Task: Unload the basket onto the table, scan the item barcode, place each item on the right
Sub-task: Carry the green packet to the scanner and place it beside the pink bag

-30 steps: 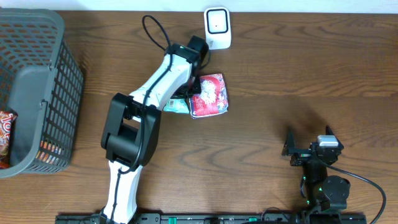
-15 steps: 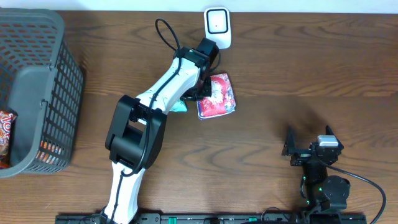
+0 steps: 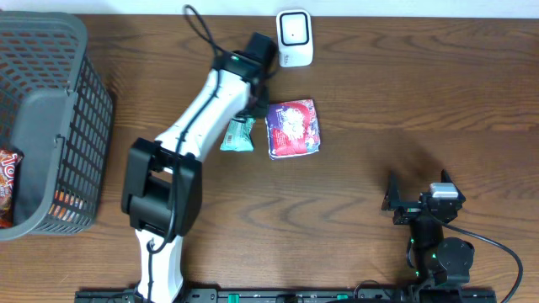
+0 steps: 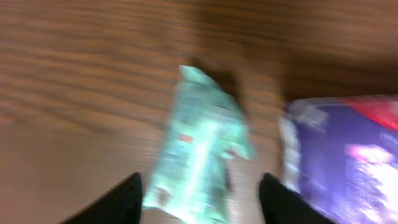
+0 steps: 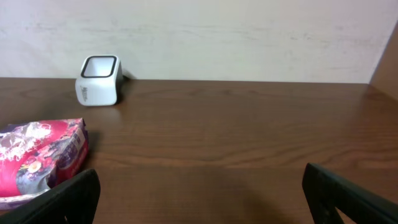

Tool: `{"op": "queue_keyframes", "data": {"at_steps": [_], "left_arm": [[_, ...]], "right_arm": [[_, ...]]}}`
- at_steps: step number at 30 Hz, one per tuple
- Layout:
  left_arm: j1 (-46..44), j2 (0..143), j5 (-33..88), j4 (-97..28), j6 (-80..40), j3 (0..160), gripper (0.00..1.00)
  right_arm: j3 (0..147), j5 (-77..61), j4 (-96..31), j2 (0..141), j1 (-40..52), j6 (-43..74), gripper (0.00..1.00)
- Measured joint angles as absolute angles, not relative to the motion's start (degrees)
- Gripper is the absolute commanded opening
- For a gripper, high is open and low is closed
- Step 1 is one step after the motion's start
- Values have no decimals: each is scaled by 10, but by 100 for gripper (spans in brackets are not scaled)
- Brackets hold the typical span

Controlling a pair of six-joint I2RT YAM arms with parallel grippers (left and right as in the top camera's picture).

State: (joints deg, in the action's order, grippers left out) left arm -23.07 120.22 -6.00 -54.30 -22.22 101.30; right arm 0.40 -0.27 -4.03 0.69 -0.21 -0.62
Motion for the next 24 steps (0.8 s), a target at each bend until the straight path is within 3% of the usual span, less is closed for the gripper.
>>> {"op": "queue_keyframes", "data": {"at_steps": [8,15,24], "left_arm": [[-167,1202,-22,-569,-222,1011,64],[-179,1202,37,-537,-225,942,72],[-189,1202,67,-486,-225,874,69]], "right_arm": [[4,-3,-40,7,-2,-6,99],[4,-3,-40,7,-2,-6,99],[4,-3,-40,7,-2,-6,99]]}}
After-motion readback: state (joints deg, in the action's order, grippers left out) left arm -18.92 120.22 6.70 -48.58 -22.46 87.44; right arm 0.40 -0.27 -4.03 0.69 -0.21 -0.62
